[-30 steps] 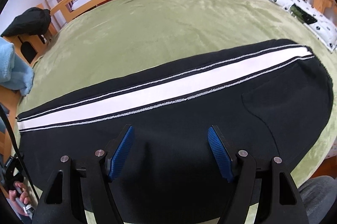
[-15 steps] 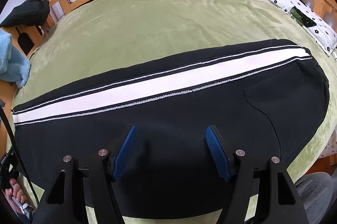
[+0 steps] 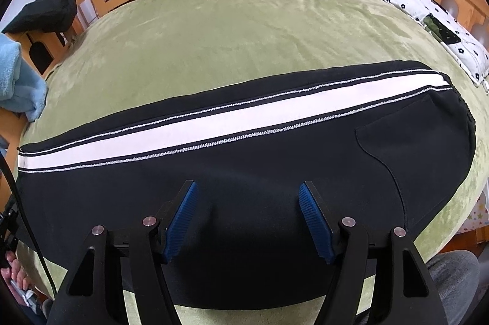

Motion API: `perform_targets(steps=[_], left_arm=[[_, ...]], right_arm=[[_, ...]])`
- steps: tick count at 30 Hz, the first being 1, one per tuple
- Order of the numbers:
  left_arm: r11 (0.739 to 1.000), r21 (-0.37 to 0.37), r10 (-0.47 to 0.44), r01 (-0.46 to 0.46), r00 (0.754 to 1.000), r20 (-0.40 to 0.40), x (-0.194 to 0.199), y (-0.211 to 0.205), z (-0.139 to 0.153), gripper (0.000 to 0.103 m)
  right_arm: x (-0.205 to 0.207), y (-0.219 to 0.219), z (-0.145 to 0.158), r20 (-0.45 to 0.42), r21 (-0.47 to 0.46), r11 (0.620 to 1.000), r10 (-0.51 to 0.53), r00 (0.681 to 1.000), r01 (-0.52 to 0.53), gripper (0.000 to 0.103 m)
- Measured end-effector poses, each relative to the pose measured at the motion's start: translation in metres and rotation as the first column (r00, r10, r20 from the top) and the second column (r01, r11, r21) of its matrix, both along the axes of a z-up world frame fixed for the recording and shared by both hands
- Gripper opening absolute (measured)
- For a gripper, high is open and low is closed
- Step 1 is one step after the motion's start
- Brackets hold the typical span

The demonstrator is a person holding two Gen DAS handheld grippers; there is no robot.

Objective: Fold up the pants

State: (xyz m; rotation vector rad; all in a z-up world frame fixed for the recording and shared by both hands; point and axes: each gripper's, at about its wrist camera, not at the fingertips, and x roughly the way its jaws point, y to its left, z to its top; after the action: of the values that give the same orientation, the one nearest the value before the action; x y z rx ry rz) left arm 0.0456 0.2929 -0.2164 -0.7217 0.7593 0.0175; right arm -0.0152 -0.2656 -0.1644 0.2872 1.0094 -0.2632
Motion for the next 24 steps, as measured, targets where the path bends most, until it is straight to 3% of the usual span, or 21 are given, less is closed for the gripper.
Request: perform_targets(steps=[13, 24], left_arm=[[1.0, 0.027, -0.003, 0.003, 1.0, 0.0, -0.002, -0.007, 0.011, 0.021], [0.997, 0.075, -0.023, 0.02, 0.999, 0.036, -0.004, -0.027, 0.039, 0.019]], right_arm=[[-0.005, -0.005, 0.003, 0.016, 0.01, 1.0, 0.004, 1.0, -0.004, 0.068], [-0.01, -0.02, 0.002, 0.034, 0.032, 0.999, -0.008, 0.999, 0.007, 0.069]])
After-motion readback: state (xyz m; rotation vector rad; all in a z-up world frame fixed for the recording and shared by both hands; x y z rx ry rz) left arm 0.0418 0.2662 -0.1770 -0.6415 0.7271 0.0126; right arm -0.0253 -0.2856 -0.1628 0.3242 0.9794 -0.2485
